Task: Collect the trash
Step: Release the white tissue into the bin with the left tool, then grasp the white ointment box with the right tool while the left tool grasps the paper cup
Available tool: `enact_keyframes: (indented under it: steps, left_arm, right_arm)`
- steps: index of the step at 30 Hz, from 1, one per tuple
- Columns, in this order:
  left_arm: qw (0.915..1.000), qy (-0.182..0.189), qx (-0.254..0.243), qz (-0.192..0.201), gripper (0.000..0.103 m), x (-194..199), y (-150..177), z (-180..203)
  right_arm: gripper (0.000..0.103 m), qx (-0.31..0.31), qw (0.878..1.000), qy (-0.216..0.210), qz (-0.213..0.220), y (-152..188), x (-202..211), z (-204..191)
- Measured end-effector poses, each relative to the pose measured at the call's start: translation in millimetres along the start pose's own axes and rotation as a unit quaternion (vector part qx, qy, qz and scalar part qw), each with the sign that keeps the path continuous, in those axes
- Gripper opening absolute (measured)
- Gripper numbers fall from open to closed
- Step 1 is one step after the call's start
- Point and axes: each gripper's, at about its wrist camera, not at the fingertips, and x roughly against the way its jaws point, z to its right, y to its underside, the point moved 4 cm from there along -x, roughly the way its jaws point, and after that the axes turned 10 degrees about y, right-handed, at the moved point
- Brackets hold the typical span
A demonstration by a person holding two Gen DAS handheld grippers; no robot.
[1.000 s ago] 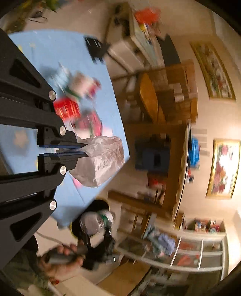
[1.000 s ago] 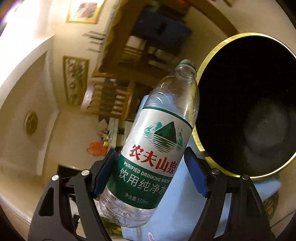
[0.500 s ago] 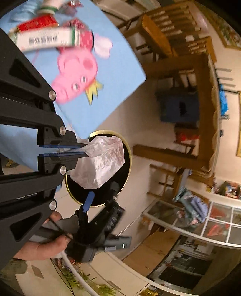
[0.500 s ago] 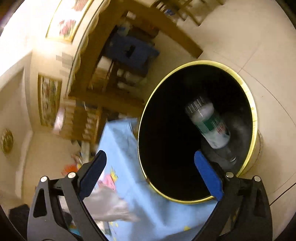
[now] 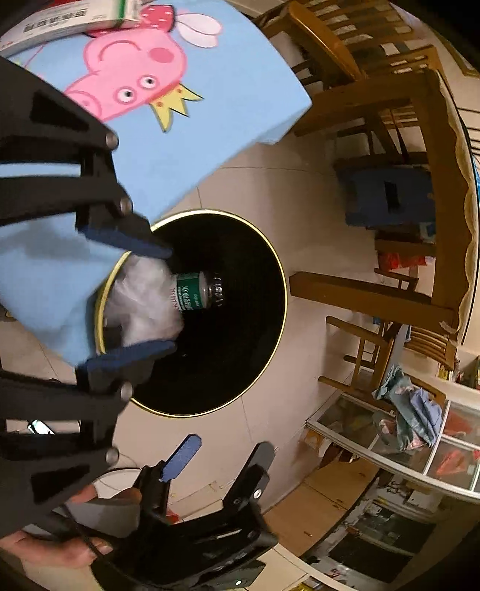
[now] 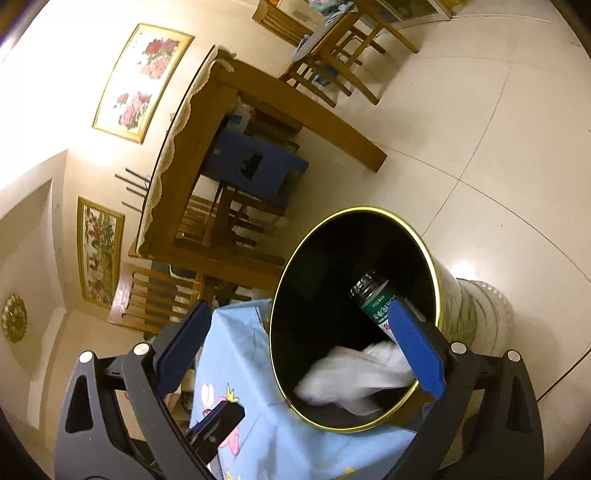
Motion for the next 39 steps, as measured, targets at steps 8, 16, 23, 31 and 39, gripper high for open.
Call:
enact_keyframes:
  steps: [8, 16, 23, 31, 39]
  left_arm:
    - [0.9982, -0.039, 0.019, 0.043, 0.094, 77.0, 63.0, -23.3]
    - [0.9784, -0.159, 0.059, 0.118, 0.096, 200.8, 149.3, -89.0]
    - [0.9489, -0.244, 0.137, 0.145, 0.096, 275.8, 223.2, -170.8]
    - [0.9287, -0.312, 0.139, 0.144, 0.096, 307.8, 261.3, -212.3]
    - [0.9397, -0.272, 0.138, 0.155, 0.096, 311.3, 267.1, -212.1]
  right_arm:
    - [0.095, 0.164, 0.986, 0.027, -0.025, 33.8, -10.2, -66.8]
    - [0.076, 0.467, 0.880, 0.034, -0.086, 172.8, -41.6, -161.8]
    - [0.072, 0.533, 0.820, -0.017, -0.208, 293.2, -53.7, -210.4]
    - [0.072, 0.513, 0.815, 0.013, -0.269, 356.5, -79.4, -266.0]
    - [0.054, 0.515, 0.814, 0.051, -0.264, 376.3, -93.3, -259.9]
